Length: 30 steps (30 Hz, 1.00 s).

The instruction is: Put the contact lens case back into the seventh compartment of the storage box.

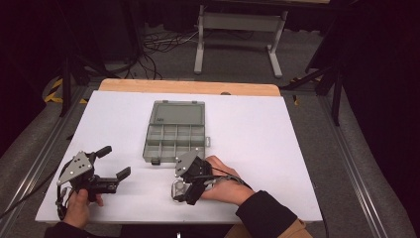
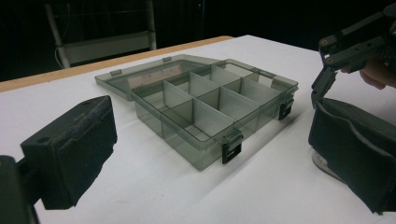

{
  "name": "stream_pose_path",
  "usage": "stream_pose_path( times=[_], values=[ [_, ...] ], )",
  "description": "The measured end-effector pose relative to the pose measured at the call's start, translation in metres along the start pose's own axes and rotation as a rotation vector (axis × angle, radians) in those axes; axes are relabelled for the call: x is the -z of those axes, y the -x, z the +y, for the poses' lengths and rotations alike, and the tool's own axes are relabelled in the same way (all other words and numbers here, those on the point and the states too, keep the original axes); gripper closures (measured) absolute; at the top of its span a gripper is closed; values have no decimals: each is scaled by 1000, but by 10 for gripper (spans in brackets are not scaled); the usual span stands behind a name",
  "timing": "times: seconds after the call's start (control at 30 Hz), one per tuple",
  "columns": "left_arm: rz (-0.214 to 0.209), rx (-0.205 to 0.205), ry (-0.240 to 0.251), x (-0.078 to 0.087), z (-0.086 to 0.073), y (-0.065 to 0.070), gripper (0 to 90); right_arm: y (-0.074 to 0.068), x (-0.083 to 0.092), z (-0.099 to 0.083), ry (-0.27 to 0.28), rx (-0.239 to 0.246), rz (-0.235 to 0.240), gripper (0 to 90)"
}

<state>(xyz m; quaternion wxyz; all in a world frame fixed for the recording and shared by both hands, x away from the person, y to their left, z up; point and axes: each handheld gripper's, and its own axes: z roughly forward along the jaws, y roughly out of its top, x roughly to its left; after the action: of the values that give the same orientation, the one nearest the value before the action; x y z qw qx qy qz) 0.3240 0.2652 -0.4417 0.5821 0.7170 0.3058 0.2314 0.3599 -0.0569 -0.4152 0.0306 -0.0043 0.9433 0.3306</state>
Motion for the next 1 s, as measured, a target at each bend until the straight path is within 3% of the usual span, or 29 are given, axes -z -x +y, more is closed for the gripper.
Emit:
stream_pose_path(
  times=[0.53, 1.0],
  values=[
    [-2, -1, -1, 0, 0, 0, 20, -1, -15, -2, -98, 12, 31, 75],
    [-2, 1, 0, 0, 0, 0, 20, -1, -24, -4, -167, 13, 50, 161]
  ],
)
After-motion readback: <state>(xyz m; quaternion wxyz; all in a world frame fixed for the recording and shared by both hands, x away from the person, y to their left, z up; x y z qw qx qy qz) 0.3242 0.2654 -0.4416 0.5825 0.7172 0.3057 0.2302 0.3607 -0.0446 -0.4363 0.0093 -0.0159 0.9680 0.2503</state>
